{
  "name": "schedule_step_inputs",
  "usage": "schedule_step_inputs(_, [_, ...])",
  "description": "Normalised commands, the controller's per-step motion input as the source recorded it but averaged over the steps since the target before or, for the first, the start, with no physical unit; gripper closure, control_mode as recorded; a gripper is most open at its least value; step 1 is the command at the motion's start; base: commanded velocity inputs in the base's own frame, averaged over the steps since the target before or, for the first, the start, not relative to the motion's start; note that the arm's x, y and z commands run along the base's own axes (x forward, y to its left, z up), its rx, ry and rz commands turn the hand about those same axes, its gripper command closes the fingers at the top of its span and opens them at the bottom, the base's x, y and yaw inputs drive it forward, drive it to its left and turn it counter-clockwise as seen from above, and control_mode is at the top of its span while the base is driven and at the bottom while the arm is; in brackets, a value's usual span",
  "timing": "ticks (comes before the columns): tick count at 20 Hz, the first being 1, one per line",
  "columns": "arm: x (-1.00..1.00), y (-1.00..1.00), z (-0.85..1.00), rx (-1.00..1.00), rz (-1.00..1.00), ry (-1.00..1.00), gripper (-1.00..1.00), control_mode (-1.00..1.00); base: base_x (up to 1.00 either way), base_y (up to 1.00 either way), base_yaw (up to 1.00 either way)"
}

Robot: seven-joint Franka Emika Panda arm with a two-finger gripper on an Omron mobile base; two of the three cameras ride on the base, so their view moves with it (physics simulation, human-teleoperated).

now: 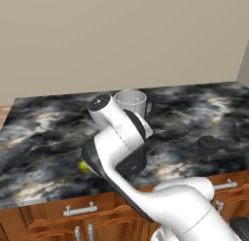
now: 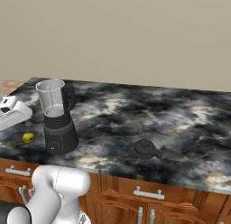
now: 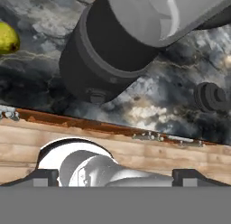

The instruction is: Open the blender lid, put the pear in the blender, close the lid, and start the blender.

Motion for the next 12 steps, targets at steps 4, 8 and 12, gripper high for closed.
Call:
schedule_step_inputs(4, [0.00,1.00,-0.25,-0.22,0.25,0.04,-1.00,-1.00,0.00,0.00,0.00])
schedule_step_inputs(8, [0.06,0.85,-0.48,-0.18,0.23,0.09,-1.00,-1.00,0.00,0.00,0.00])
schedule_step_inputs(12, [0.25,0.20,-0.47,-0.10,0.12,0.05,-1.00,-1.00,0.00,0.00,0.00])
